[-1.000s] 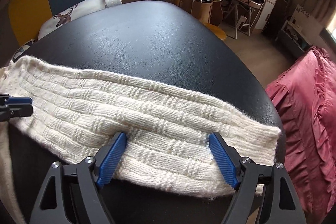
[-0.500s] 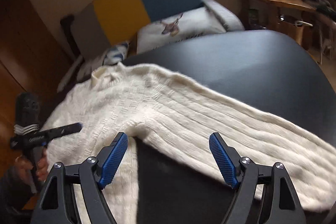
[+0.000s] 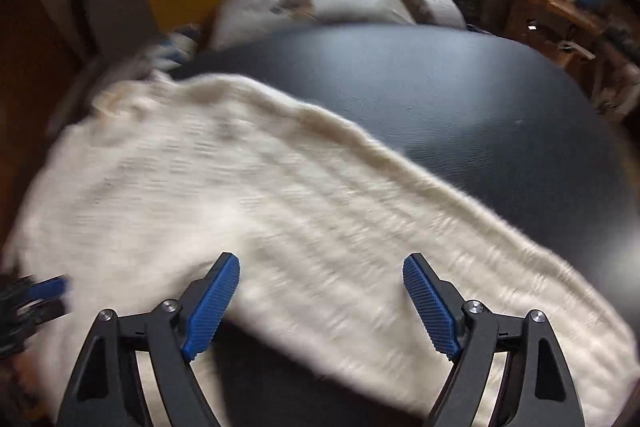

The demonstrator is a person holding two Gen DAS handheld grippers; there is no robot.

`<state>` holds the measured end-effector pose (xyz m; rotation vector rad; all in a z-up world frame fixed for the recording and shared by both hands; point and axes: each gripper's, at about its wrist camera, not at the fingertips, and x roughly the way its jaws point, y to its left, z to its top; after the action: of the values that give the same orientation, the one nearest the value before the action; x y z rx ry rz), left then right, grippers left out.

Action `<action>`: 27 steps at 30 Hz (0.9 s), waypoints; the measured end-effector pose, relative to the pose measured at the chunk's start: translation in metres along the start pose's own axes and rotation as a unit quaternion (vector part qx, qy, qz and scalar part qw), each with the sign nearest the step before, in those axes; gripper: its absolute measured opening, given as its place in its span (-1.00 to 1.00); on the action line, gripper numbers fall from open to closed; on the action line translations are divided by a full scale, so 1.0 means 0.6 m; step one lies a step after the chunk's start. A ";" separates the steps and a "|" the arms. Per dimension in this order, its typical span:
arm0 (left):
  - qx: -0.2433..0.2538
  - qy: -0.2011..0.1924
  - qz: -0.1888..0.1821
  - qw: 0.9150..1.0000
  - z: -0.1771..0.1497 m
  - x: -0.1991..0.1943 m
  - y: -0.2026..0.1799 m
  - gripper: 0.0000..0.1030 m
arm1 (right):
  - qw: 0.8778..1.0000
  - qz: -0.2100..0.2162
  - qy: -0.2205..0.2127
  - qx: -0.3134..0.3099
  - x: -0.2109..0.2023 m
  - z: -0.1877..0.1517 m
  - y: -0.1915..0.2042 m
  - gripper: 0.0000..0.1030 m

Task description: Fold clothes

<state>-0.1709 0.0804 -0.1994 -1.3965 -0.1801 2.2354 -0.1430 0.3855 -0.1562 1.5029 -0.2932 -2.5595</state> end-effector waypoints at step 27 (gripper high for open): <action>0.221 0.083 0.069 0.969 0.176 0.219 -0.181 -0.14 | 0.973 0.215 0.060 -0.066 -0.029 -0.160 0.074 0.67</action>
<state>-0.2726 0.2523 -0.2170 -1.3637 0.4581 2.0790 -0.0490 0.3379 -0.1763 1.3623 -0.3779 -2.1006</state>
